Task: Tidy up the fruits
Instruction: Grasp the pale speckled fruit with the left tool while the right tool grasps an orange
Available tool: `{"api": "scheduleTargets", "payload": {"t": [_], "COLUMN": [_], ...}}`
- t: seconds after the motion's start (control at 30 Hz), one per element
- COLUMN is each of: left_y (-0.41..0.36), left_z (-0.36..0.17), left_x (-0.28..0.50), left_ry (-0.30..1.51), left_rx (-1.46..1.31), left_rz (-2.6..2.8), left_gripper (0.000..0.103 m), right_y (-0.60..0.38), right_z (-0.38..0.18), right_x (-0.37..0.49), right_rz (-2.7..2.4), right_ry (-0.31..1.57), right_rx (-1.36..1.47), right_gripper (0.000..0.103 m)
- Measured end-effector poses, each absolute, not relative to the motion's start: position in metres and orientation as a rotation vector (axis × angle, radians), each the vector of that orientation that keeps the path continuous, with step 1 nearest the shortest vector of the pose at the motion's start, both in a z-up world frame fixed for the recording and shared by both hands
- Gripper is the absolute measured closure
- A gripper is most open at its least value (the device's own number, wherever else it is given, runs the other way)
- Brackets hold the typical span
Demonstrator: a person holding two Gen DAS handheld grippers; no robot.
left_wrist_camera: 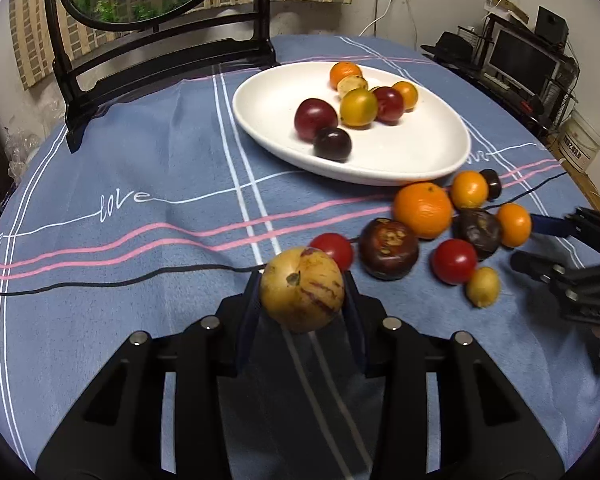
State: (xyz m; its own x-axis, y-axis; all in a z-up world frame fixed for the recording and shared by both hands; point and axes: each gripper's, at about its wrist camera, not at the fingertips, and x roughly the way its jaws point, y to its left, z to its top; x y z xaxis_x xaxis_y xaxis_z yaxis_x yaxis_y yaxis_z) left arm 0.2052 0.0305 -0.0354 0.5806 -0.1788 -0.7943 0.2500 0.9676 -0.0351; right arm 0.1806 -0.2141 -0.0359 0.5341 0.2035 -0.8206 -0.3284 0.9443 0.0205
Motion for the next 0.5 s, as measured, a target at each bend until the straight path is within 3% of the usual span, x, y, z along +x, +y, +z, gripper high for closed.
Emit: {"api": "scheduleTargets", "payload": {"t": [0.07, 0.13, 0.5], "left_y": [0.03, 0.029, 0.023], "left_z": [-0.035, -0.034, -0.02], "left_x": [0.203, 0.202, 0.193], "left_ry": [0.919, 0.922, 0.907], "left_rx": [0.08, 0.078, 0.081], "left_rz": [-0.255, -0.254, -0.258], "left_gripper": [0.063, 0.063, 0.063], "right_y": [-0.211, -0.211, -0.232], "right_z": [-0.038, -0.041, -0.012], "right_x": [0.189, 0.194, 0.169], "right_rz": [0.309, 0.315, 0.298], "right_ry": [0.961, 0.977, 0.895], "right_rx": [-0.153, -0.144, -0.109], "right_gripper": [0.057, 0.065, 0.065]}}
